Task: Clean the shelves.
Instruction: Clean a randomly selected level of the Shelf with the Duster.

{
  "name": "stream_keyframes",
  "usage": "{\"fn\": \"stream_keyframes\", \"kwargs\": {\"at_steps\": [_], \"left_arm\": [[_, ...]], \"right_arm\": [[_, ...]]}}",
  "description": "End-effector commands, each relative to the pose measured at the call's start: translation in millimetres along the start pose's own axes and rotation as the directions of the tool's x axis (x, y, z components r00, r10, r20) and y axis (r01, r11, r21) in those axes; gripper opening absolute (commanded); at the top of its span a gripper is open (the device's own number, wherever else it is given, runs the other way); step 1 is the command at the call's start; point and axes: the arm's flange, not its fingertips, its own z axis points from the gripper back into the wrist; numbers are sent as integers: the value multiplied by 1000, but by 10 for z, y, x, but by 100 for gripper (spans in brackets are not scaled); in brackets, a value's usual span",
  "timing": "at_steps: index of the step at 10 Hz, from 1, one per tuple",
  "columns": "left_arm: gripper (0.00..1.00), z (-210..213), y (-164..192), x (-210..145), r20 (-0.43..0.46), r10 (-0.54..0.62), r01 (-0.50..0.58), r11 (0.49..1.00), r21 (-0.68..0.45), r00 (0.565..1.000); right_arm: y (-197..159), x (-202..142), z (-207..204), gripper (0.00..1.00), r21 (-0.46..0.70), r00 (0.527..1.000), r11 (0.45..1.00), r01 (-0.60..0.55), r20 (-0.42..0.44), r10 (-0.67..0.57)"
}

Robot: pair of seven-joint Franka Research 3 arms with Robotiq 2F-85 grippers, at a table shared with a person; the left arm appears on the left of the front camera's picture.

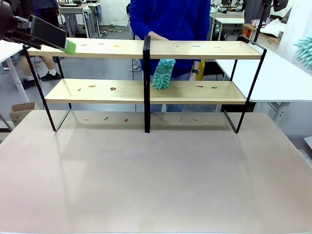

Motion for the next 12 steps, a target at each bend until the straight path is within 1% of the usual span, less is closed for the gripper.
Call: {"fn": "stream_keyframes", "kwargs": {"at_steps": [1, 3, 4, 5, 6, 7, 8, 9, 10, 11, 12], "left_arm": [[100, 9, 6, -8, 2, 1, -1, 1000, 3, 1000], [100, 9, 6, -8, 2, 1, -1, 1000, 3, 1000], [100, 9, 6, -8, 2, 1, -1, 1000, 3, 1000], [100, 9, 6, -8, 2, 1, -1, 1000, 3, 1000], [100, 9, 6, -8, 2, 1, -1, 1000, 3, 1000], [100, 9, 6, -8, 2, 1, -1, 1000, 3, 1000], [100, 9, 6, -8, 2, 1, -1, 1000, 3, 1000], [100, 9, 6, -8, 2, 1, -1, 1000, 3, 1000], [100, 9, 6, -8, 2, 1, -1, 1000, 3, 1000], [100, 9, 6, -8, 2, 1, -1, 1000, 3, 1000], [100, 9, 6, -8, 2, 1, -1, 1000, 3, 1000]], "right_arm": [[16, -56, 51, 12, -4, 1000, 1000, -31, -2, 31], [16, -56, 51, 12, -4, 1000, 1000, -31, -2, 31], [2, 0, -1, 12, -1, 1000, 1000, -2, -1, 2], [221, -119, -154, 12, -61, 995, 996, -66, -75, 61], [409, -89, -571, 12, -130, 979, 981, -144, -166, 122], [478, -76, -655, 12, -83, 975, 981, -176, -154, 162], [529, -64, -711, 12, -29, 959, 979, -203, -206, 193], [529, -81, -787, 12, -132, 959, 973, -187, -239, 152], [440, -151, -588, 12, -56, 967, 984, -170, -200, 156], [309, -281, -297, 12, -86, 984, 990, -110, -152, 96], [204, -438, -38, 12, -111, 989, 991, -78, -132, 63]]}}
